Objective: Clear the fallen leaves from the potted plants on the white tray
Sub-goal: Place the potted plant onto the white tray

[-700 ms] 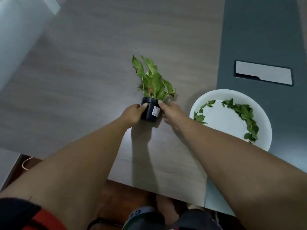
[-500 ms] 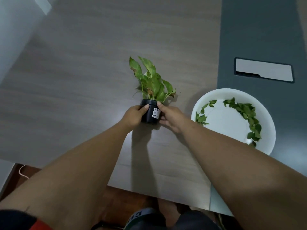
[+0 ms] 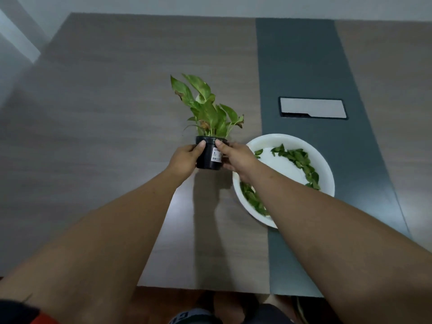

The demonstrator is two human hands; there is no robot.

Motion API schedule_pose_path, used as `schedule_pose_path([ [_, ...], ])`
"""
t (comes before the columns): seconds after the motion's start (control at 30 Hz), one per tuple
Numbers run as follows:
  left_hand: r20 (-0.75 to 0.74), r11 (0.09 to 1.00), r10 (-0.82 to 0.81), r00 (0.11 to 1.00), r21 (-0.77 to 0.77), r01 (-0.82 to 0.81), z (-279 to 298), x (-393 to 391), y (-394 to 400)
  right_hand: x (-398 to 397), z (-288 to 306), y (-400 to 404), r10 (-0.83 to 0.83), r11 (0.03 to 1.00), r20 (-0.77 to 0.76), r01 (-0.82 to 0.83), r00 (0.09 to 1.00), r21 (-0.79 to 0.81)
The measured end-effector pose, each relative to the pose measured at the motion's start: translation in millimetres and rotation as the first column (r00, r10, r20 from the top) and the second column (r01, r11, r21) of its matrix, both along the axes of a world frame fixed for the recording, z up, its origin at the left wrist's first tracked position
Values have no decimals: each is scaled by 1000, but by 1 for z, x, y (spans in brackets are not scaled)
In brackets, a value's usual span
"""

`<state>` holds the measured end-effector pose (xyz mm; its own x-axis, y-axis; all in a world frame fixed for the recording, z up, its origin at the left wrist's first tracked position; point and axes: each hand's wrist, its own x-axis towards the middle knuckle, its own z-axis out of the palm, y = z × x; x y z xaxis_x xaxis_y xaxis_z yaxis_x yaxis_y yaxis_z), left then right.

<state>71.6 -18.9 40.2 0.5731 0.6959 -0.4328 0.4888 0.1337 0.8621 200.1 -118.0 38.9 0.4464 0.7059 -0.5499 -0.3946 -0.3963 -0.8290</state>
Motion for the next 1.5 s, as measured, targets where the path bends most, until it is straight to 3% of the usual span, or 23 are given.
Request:
schedule_pose_path([
  [0.27, 79, 963, -253, 964, -73, 259, 12, 107, -78, 83, 14, -108, -208, 978, 94, 208, 974, 14],
  [0.43, 81, 943, -303, 949, -115, 311, -5, 139, -115, 104, 0, -154, -302, 953, 92, 301, 949, 20],
  [0.77, 42, 913, -407, 913, 56, 404, -25, 147, -140, 111, -35, -182, -319, 948, 101, 317, 942, 36],
  [1.17, 114, 947, -321, 940, 21, 320, -55, 129, -137, 93, -53, -192, -380, 924, 197, 380, 904, 40],
  [1.33, 87, 964, -260, 962, 82, 253, -57, 117, -145, 84, -56, -191, -368, 929, 257, 367, 894, 52],
  [1.5, 112, 984, -175, 978, 27, 173, -58, 108, -155, 78, -56, -196, -345, 934, 324, 357, 881, 24],
])
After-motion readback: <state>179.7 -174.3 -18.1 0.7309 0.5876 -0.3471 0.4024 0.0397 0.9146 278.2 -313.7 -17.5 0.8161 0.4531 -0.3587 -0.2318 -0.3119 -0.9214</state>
